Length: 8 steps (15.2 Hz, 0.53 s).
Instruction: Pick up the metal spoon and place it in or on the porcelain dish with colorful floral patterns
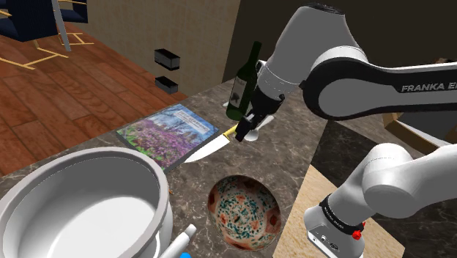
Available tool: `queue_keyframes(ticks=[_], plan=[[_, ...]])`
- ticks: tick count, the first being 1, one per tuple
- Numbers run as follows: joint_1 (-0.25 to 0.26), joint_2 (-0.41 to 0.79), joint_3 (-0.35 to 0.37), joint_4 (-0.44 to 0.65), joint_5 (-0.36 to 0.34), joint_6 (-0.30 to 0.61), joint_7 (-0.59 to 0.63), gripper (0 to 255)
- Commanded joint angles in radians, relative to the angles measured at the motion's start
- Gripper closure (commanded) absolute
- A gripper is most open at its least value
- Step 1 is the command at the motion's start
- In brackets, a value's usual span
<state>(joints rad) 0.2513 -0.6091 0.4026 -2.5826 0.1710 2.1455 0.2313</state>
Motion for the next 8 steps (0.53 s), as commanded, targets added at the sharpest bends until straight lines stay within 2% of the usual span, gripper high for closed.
queue_keyframes(ticks=[1,8], plan=[[0.026,-0.013,0.04,0.003,0.02,-0.014,0.051,255],[0.096,-0.019,0.186,0.053,0.079,-0.057,0.229,255]])
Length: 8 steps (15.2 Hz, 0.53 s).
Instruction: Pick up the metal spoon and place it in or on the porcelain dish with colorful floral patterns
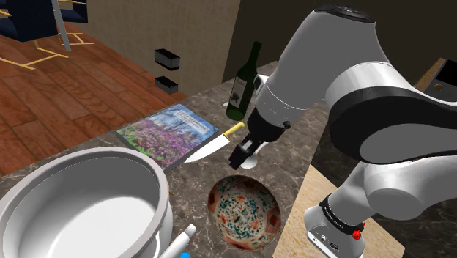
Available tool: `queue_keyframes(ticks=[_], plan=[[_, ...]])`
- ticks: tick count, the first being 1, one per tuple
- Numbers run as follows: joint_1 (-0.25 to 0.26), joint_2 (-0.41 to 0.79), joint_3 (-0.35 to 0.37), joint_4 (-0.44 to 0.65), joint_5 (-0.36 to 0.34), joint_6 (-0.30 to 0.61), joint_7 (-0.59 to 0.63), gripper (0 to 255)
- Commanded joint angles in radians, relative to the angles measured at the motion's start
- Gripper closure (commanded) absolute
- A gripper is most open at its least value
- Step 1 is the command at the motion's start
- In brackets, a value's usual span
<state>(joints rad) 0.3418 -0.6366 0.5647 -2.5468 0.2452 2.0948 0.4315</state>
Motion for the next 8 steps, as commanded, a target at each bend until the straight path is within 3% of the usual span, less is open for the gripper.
queue_keyframes(ticks=[1,8], plan=[[0.013,0.013,0.045,0.029,0.012,-0.012,0.055,255],[0.032,0.075,0.211,0.143,0.033,-0.042,0.243,255]])
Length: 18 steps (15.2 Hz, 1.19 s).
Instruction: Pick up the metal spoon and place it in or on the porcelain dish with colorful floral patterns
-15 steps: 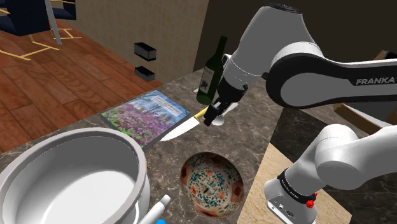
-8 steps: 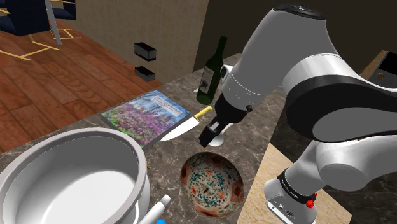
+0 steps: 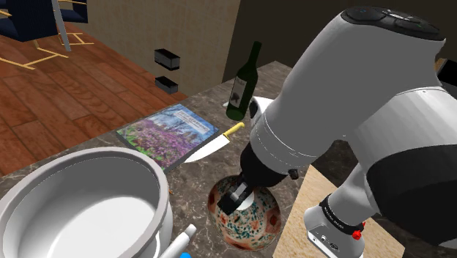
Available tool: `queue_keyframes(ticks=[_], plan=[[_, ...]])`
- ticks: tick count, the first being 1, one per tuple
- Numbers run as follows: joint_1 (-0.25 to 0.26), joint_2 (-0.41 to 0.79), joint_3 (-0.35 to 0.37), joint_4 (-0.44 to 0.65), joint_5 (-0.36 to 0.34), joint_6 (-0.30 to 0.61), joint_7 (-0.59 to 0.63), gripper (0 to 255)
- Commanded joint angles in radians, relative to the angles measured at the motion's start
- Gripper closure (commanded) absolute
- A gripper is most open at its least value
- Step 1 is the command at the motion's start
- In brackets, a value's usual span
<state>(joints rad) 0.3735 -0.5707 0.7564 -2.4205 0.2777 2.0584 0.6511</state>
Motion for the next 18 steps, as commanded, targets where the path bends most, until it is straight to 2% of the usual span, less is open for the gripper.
queue_keyframes(ticks=[1,16,18], plan=[[-0.002,0.024,0.049,0.04,-0.001,-0.009,0.055,255],[-0.04,0.121,0.158,-0.09,-0.006,0.215,0.098,255],[-0.04,0.12,0.157,-0.09,-0.006,0.215,0.098,255]])
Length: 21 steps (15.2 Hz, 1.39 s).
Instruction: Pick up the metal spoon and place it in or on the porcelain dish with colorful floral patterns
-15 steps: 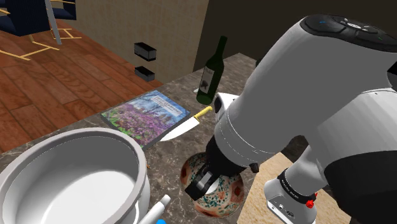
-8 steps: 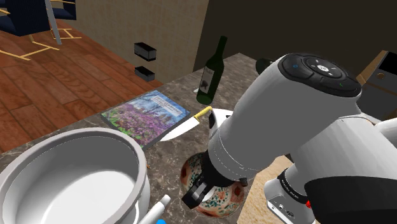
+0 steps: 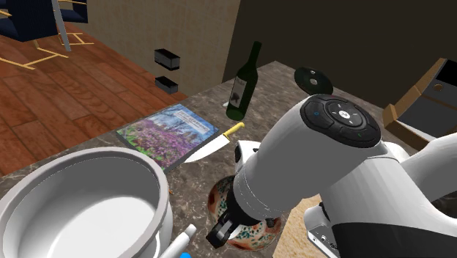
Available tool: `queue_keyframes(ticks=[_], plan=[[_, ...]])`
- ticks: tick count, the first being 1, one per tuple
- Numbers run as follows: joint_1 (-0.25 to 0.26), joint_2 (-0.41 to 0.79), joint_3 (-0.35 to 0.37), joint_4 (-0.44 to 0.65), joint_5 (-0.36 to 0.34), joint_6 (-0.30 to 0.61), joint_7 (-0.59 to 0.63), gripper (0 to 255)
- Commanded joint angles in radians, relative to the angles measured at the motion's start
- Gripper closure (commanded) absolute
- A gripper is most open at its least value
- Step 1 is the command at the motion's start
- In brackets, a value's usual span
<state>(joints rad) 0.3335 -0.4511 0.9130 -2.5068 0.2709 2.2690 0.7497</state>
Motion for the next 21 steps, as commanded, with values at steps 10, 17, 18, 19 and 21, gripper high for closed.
queue_keyframes(ticks=[10,17,18,19,21], plan=[[0.0,0.001,0.001,-0.004,0.0,0.005,0.0,0],[0.044,-0.082,-0.071,0.065,0.02,-0.145,-0.024,0],[0.044,-0.082,-0.071,0.066,0.02,-0.145,-0.024,0],[0.044,-0.082,-0.071,0.066,0.02,-0.145,-0.024,0],[0.044,-0.082,-0.071,0.066,0.02,-0.145,-0.024,0]])
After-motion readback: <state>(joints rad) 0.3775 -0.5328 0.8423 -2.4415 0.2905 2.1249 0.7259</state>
